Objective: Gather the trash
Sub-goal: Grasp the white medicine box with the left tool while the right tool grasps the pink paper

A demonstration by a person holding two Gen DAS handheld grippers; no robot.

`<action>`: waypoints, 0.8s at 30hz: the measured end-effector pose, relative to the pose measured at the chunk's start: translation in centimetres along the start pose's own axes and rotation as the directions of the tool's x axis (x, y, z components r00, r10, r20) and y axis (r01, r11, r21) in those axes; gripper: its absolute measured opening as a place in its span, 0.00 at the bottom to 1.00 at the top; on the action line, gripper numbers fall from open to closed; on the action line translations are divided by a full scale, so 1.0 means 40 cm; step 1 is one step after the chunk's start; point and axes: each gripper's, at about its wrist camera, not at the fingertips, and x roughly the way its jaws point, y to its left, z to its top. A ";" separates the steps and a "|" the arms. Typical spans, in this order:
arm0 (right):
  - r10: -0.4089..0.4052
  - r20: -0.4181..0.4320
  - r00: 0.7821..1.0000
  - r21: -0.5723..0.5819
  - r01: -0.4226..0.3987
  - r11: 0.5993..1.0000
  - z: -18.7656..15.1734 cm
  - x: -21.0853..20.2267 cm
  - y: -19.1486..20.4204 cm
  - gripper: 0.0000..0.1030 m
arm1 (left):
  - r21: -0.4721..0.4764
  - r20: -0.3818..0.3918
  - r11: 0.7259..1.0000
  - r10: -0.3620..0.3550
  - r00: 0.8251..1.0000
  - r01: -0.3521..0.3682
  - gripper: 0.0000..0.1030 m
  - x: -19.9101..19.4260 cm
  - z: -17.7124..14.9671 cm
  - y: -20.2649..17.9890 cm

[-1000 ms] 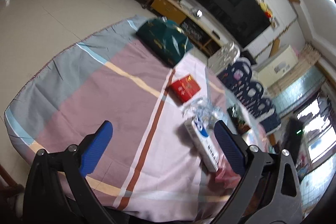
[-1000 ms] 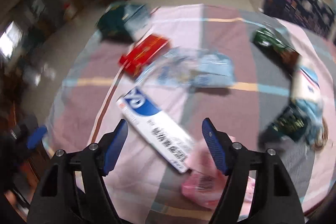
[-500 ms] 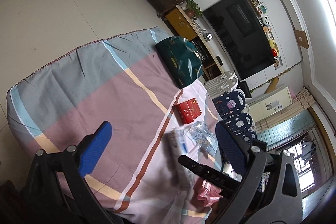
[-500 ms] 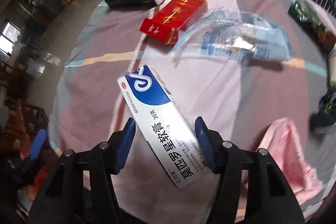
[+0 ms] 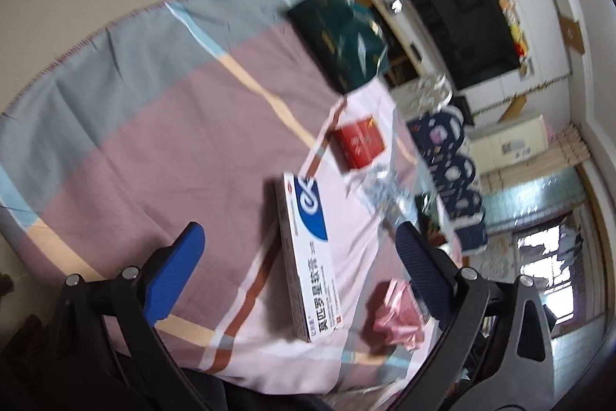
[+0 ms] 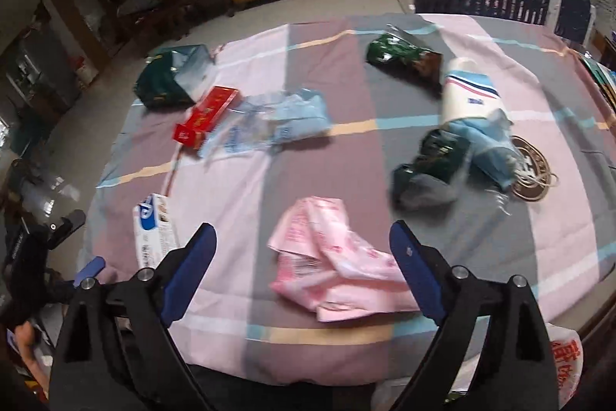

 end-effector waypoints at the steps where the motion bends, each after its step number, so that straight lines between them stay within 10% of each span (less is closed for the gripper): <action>1: -0.013 -0.017 1.000 0.009 0.013 1.000 -0.013 0.009 -0.021 0.88 | 0.014 -0.019 1.000 0.024 1.000 -0.024 0.96 0.017 -0.004 -0.010; 8: -0.013 -0.045 0.999 0.065 0.016 0.998 -0.117 0.055 -0.068 0.88 | 0.162 -0.150 0.972 0.197 0.969 -0.173 0.96 0.162 -0.062 -0.110; 15: -0.078 -0.013 0.997 -0.108 0.076 0.991 -0.131 0.058 0.013 0.89 | 0.356 -0.056 0.892 0.317 0.947 -0.278 0.96 0.187 -0.103 -0.171; 24: -0.104 -0.003 0.995 -0.174 0.102 0.979 -0.141 0.088 0.050 0.80 | 0.481 -0.040 0.835 0.326 0.944 -0.268 0.49 0.179 -0.111 -0.175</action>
